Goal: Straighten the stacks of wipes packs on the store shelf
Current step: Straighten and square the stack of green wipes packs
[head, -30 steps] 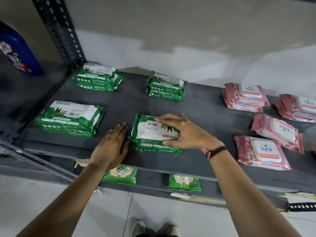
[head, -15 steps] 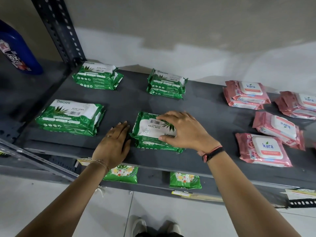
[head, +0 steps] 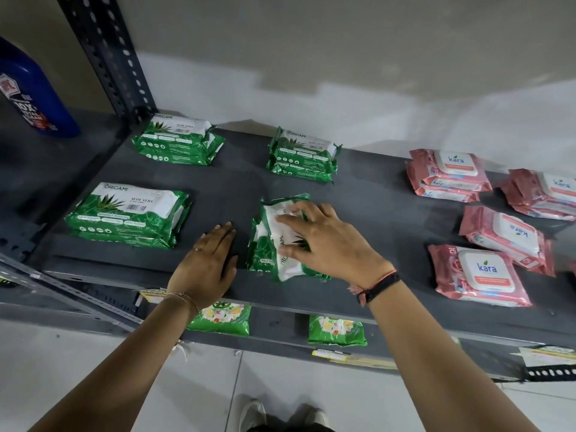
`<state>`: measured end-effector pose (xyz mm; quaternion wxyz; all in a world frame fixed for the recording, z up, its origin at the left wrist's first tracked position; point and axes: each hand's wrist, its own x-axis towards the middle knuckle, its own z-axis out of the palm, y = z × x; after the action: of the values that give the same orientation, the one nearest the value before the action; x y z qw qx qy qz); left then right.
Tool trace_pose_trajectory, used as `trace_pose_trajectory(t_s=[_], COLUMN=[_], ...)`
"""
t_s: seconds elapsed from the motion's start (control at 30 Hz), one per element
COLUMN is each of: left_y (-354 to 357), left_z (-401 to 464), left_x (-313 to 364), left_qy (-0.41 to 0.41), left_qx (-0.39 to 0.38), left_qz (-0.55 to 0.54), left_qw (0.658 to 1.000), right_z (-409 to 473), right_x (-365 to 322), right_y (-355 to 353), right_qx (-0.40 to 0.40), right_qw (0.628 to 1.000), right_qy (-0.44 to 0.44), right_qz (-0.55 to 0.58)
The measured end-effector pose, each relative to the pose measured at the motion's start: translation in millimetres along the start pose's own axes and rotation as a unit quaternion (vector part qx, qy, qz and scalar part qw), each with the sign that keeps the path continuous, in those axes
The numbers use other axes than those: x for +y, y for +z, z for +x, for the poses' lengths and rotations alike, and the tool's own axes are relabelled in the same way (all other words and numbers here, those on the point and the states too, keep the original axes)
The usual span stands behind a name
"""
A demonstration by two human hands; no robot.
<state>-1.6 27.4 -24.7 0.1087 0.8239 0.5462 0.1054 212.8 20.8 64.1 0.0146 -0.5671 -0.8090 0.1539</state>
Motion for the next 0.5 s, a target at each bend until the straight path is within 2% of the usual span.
trace_pose_trajectory(t_s=[0.1,0.17,0.33,0.4,0.5], left_y=[0,0,0,0,0], left_z=[0,0,0,0,0], left_x=[0,1,1,1,1], left_qy=[0.000,-0.001,-0.005,-0.007,-0.007], left_qx=[0.000,-0.001,0.002,0.004,0.002], left_qz=[-0.003,-0.003,-0.007,-0.010,-0.010], left_qw=[1.000,1.000,1.000,1.000,1.000], right_z=[1,1,4,7,9], right_x=[-15,-13,6,4,6], right_y=[6,1,-23,-19,-13], right_qx=[0.045,0.049,-0.090,-0.101,-0.076], right_qw=[0.997,0.997,0.981,0.974,0.976], right_qy=[0.047,0.035,-0.084,-0.107,-0.109], right_qz=[-0.032,-0.039,-0.148,-0.173,-0.173])
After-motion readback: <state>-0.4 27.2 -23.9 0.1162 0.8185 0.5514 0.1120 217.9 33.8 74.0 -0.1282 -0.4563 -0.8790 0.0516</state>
